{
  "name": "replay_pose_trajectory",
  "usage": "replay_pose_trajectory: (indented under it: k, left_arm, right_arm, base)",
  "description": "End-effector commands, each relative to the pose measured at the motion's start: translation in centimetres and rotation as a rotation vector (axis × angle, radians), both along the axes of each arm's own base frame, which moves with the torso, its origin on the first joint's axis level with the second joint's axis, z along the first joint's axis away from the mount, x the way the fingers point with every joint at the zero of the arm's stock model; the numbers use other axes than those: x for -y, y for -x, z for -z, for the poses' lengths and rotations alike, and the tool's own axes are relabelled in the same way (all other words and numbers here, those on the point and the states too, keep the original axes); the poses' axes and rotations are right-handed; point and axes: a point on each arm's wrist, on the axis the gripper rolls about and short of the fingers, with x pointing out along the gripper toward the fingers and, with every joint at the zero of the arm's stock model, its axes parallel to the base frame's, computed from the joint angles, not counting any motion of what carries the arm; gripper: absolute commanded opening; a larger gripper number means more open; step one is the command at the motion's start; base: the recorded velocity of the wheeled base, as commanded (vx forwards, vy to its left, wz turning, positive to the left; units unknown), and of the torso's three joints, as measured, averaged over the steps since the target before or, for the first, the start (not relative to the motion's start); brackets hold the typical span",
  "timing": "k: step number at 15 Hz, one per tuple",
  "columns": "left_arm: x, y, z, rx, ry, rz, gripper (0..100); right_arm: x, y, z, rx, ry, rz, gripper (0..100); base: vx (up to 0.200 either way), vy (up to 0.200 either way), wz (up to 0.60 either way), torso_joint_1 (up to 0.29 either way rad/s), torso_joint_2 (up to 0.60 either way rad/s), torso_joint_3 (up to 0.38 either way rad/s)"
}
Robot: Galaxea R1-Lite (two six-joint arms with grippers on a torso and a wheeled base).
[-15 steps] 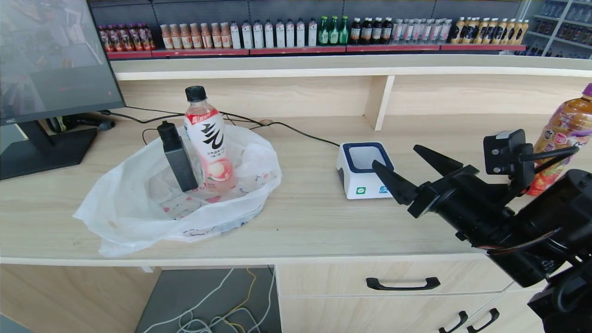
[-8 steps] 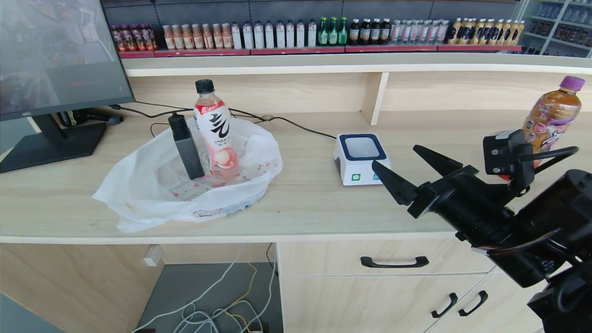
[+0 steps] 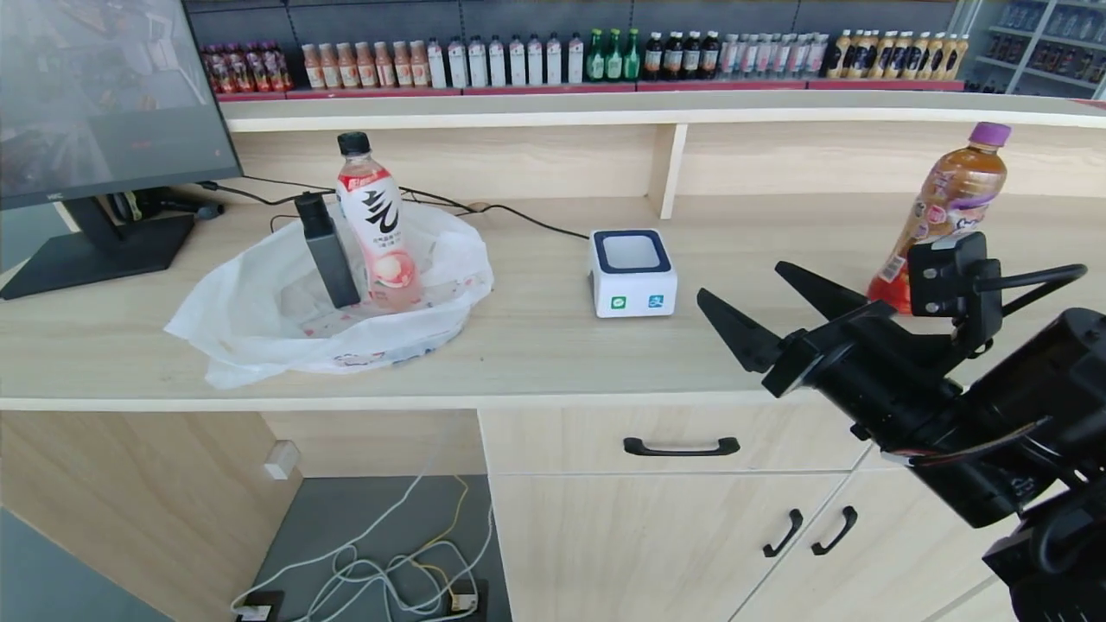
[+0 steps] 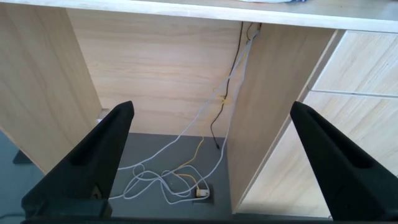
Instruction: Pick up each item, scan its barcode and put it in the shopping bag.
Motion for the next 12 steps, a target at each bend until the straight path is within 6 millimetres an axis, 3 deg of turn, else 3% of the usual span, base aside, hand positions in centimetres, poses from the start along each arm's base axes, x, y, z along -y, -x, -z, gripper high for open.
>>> replay_pose_trajectory:
  k: [1, 5, 7, 10, 12]
  left_arm:
    - [0.0, 0.0, 0.01, 0.0, 0.0, 0.0, 100]
    - [0.0, 0.0, 0.01, 0.0, 0.0, 0.0, 100]
    - [0.0, 0.0, 0.03, -0.002, 0.0, 0.0, 100]
    - [0.0, 0.0, 0.03, -0.002, 0.0, 0.0, 100]
    - [0.0, 0.0, 0.01, 0.0, 0.0, 0.0, 100]
  right_arm:
    - [-0.01, -0.06, -0.07, 0.004, -0.002, 0.0, 100]
    - [-0.07, -0.09, 0.12, -0.003, 0.002, -0.002, 100]
    - [-0.05, -0.06, 0.19, -0.006, 0.003, -0.001, 100]
    - [-0.07, -0.1, 0.2, -0.006, 0.003, -0.001, 100]
    - [-0.06, -0.07, 0.16, -0.005, 0.002, -0.002, 100]
  base:
    - [-0.2, -0.2, 0.0, -0.012, 0.0, 0.002]
    - [-0.2, -0.2, 0.0, 0.004, 0.0, 0.001]
    - [0.0, -0.2, 0.0, 0.002, 0.0, -0.002]
    - [0.2, -0.2, 0.0, -0.007, 0.0, 0.009]
    - [0.2, 0.0, 0.0, 0.0, -0.01, 0.009]
